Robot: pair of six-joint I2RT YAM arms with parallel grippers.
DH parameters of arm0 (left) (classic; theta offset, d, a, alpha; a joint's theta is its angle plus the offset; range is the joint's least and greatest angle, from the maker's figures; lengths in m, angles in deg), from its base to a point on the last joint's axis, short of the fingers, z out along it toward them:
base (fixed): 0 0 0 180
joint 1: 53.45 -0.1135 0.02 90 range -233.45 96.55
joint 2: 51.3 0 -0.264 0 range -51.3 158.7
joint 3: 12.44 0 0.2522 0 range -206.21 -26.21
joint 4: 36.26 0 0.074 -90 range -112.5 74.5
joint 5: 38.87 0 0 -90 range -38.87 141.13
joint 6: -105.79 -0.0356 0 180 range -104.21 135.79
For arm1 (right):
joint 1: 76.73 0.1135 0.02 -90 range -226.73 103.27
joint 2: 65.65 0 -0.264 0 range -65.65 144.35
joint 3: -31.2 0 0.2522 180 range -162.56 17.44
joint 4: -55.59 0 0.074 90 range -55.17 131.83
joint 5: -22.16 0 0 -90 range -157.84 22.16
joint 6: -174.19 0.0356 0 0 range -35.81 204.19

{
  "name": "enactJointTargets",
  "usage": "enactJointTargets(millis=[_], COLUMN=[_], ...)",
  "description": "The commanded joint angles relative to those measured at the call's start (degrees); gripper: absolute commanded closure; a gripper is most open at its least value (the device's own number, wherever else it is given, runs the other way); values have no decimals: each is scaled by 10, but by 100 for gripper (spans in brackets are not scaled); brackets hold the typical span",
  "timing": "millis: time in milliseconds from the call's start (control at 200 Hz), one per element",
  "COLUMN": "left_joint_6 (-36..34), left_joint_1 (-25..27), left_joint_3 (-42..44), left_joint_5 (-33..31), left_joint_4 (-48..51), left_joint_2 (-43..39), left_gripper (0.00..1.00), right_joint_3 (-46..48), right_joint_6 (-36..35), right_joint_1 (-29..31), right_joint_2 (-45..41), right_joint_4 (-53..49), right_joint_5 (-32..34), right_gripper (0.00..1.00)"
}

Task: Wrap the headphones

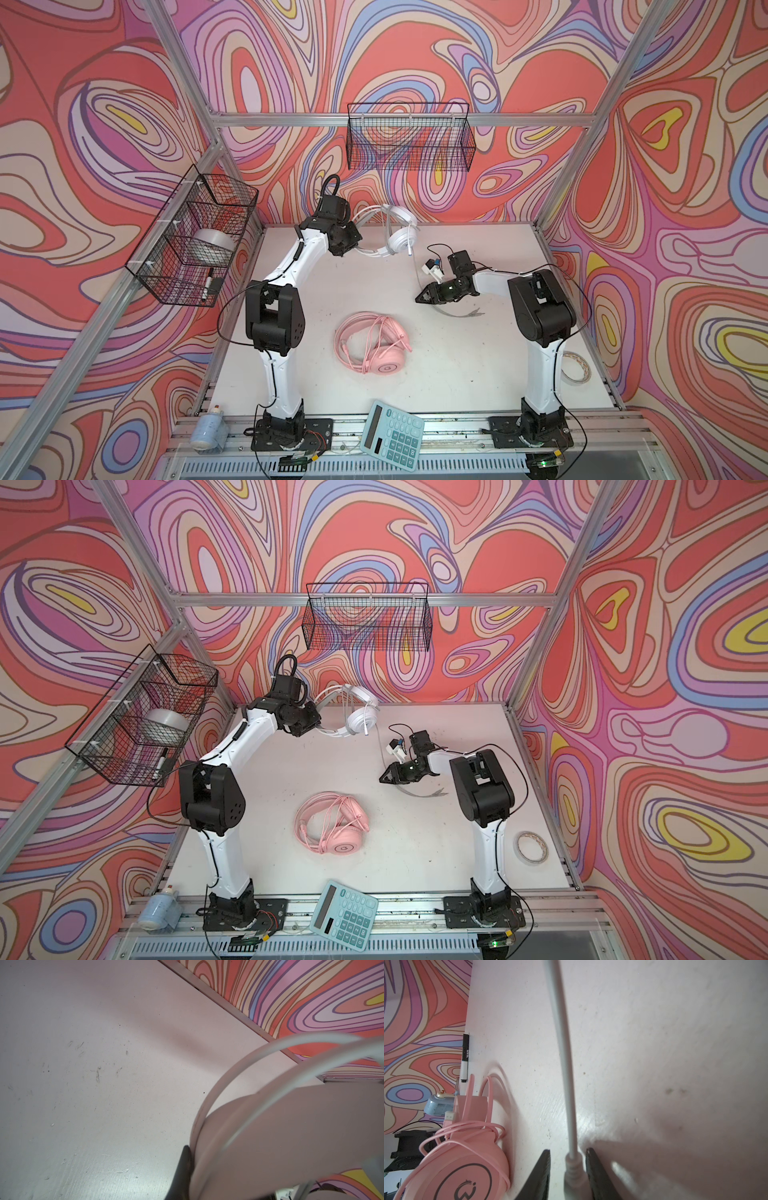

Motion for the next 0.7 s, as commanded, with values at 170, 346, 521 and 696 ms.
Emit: enactJointTargets(millis=[170, 346, 521, 696], left_joint_6=[31, 37, 42, 45], left_joint_1=[-5, -5, -5, -5], left_joint_3=[-34, -35, -40, -44], left_joint_5=[0, -11, -19, -25], left_joint_4=[-39, -43, -42, -36], left_joint_2=[15, 19, 24, 28], left_gripper=[100, 100, 100, 100], right_joint_3=[25, 30, 40, 45], right_joint_6=[-23, -32, -43, -50], right_joint_1=[-1, -1, -1, -1], right_joint_2=[16, 19, 12, -1], right_joint_4=[-74, -93, -115, -122], right_joint_5=[-6, -17, -13, -18], right_gripper=[69, 70, 73, 83])
